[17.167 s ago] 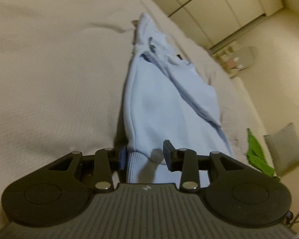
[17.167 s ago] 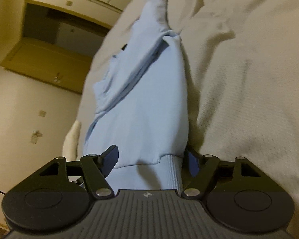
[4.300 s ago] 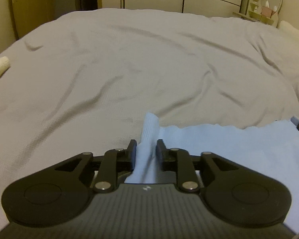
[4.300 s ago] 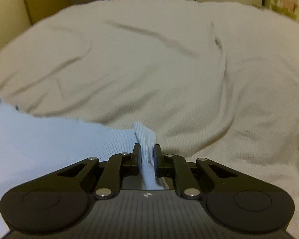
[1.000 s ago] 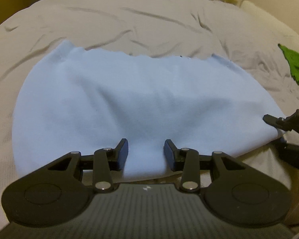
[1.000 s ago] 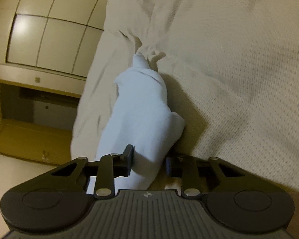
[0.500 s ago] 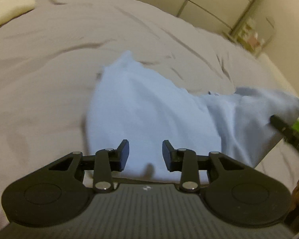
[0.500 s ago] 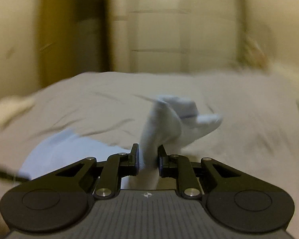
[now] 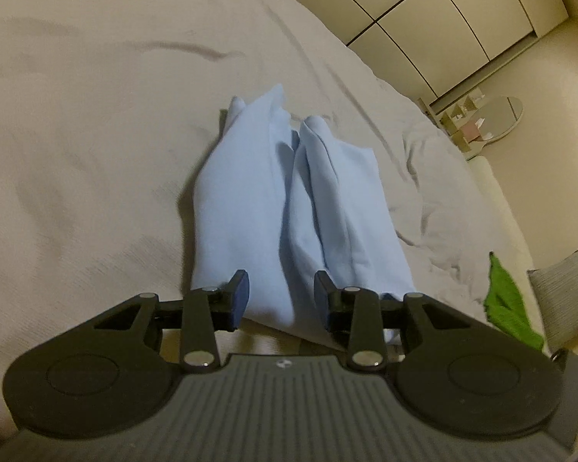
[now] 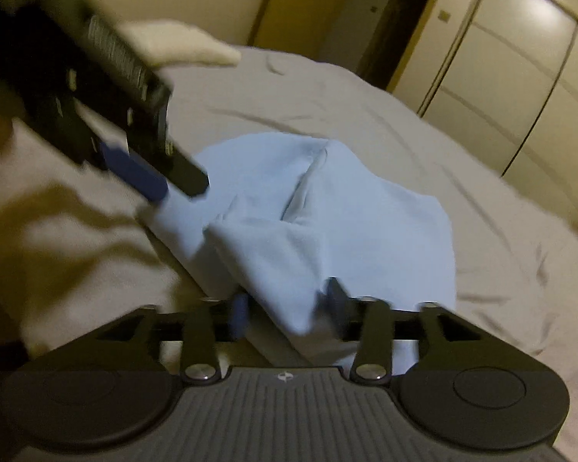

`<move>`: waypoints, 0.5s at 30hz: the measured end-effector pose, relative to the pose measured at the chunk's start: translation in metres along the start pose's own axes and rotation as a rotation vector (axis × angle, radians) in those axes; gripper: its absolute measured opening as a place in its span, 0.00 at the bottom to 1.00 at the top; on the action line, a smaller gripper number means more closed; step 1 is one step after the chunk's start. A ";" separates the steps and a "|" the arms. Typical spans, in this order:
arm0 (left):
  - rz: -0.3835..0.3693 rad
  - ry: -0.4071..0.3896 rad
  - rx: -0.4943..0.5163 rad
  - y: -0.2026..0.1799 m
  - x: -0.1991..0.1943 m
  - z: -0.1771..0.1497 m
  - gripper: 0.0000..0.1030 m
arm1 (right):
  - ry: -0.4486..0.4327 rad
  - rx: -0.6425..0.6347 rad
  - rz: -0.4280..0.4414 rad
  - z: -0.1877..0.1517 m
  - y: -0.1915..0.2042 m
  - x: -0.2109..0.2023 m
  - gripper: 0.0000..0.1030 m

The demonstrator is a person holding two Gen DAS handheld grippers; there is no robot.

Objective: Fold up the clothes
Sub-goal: 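Grasp the folded sweatshirt edge with both grippers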

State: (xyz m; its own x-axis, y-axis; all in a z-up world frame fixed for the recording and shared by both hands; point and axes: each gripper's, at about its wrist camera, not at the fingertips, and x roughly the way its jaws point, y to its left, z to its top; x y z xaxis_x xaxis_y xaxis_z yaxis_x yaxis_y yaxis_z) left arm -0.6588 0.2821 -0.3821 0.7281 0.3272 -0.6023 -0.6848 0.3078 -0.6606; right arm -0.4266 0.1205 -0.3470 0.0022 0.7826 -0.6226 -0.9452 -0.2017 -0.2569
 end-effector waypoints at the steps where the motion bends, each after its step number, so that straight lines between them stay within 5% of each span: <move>1: -0.014 0.000 -0.006 0.000 0.002 0.001 0.32 | -0.021 0.039 0.016 -0.002 -0.007 -0.010 0.84; 4: -0.072 0.001 -0.048 0.003 0.008 0.006 0.41 | -0.059 0.190 0.045 -0.010 -0.033 -0.035 0.83; 9: -0.154 0.035 -0.155 0.014 0.039 0.017 0.43 | -0.074 0.742 0.093 -0.052 -0.115 -0.053 0.81; 12: -0.210 0.053 -0.209 0.017 0.061 0.025 0.45 | -0.051 1.075 0.160 -0.085 -0.149 -0.042 0.65; 15: -0.248 0.045 -0.224 0.013 0.078 0.037 0.49 | -0.025 1.209 0.202 -0.101 -0.156 -0.023 0.50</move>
State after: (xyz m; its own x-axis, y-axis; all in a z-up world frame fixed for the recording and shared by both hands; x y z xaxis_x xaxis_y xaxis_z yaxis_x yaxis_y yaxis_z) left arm -0.6122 0.3452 -0.4212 0.8757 0.2259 -0.4268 -0.4665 0.1674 -0.8685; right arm -0.2462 0.0746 -0.3667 -0.1729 0.8142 -0.5542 -0.6224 0.3458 0.7021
